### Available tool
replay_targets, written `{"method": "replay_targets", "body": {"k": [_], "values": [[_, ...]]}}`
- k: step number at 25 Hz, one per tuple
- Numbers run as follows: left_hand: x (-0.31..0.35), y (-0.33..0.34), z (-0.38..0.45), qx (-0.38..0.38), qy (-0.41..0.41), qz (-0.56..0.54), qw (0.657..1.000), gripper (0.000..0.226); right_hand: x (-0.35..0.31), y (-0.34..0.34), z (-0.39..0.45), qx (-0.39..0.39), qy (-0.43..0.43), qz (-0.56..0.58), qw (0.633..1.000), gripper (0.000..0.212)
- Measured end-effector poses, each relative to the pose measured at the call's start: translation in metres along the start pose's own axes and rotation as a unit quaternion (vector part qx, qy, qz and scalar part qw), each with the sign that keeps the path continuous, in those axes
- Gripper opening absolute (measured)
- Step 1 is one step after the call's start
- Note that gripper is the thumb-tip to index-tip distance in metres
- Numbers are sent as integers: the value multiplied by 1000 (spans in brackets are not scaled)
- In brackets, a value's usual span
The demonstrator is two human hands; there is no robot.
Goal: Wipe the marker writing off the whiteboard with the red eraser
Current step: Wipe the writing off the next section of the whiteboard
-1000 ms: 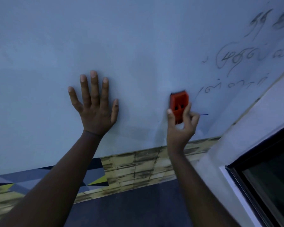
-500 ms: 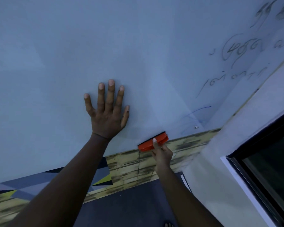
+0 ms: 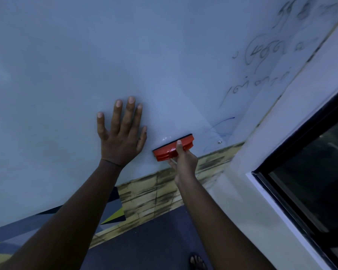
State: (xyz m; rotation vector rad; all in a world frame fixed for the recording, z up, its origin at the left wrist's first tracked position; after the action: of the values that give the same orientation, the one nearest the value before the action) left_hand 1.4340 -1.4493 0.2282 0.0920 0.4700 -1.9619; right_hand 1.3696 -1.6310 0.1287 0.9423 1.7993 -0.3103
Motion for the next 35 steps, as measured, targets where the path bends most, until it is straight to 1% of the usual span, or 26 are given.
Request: {"method": "replay_targets", "body": {"k": [3,7,9,13,17,19,23,26,28,30,31,33,34,35], "values": [[1,-2,-3,3,-9,-9,1000,75,-5,-23,28,26,2,-16,1000,35],[16,1,-2,15,-46,-25,999,76,-2,-55,65,44,23,-21,999,39],[34,7,1,11,-79,-34,996,79,2,-67,84,28,47,-5,998,43],[94,33,13,-6,-138,-44,989,89,11,-99,122,5,124,13,992,50],[130,57,24,-13,-200,-42,979,96,16,-118,153,-2,162,4,987,49],[134,62,20,-13,-206,-23,978,94,17,-127,164,0,174,8,985,50],[134,65,15,-18,-182,4,983,92,16,-133,175,-16,189,-1,982,54],[134,64,17,-22,-191,14,981,93,3,-123,169,-36,197,-14,980,45],[134,63,17,-32,-198,9,980,93,-15,-110,155,-56,202,-24,978,29],[134,60,14,-44,-200,2,979,93,-31,-97,138,-69,172,-42,982,15],[134,59,14,-50,-198,-1,979,94,-38,-90,129,-72,137,-48,987,15],[133,57,12,-63,-194,-12,979,95,-48,-83,117,-65,42,-81,994,26],[132,56,11,-67,-187,-17,980,96,-52,-81,114,-68,8,-95,993,29],[131,56,10,-72,-178,-17,981,96,-57,-80,113,-62,-7,-91,994,25]]}}
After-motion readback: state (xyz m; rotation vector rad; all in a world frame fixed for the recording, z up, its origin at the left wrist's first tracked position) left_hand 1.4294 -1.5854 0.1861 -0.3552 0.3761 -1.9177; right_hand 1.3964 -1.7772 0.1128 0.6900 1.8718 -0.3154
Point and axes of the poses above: each hand's wrist, its own z-axis towards the middle knuckle, its own y-axis out of the palm, x = y × z, the point moved 5 cm from there along z, towards the middle knuckle, and after that the axes turned 10 degrees about -z, right-handed, at the moved point
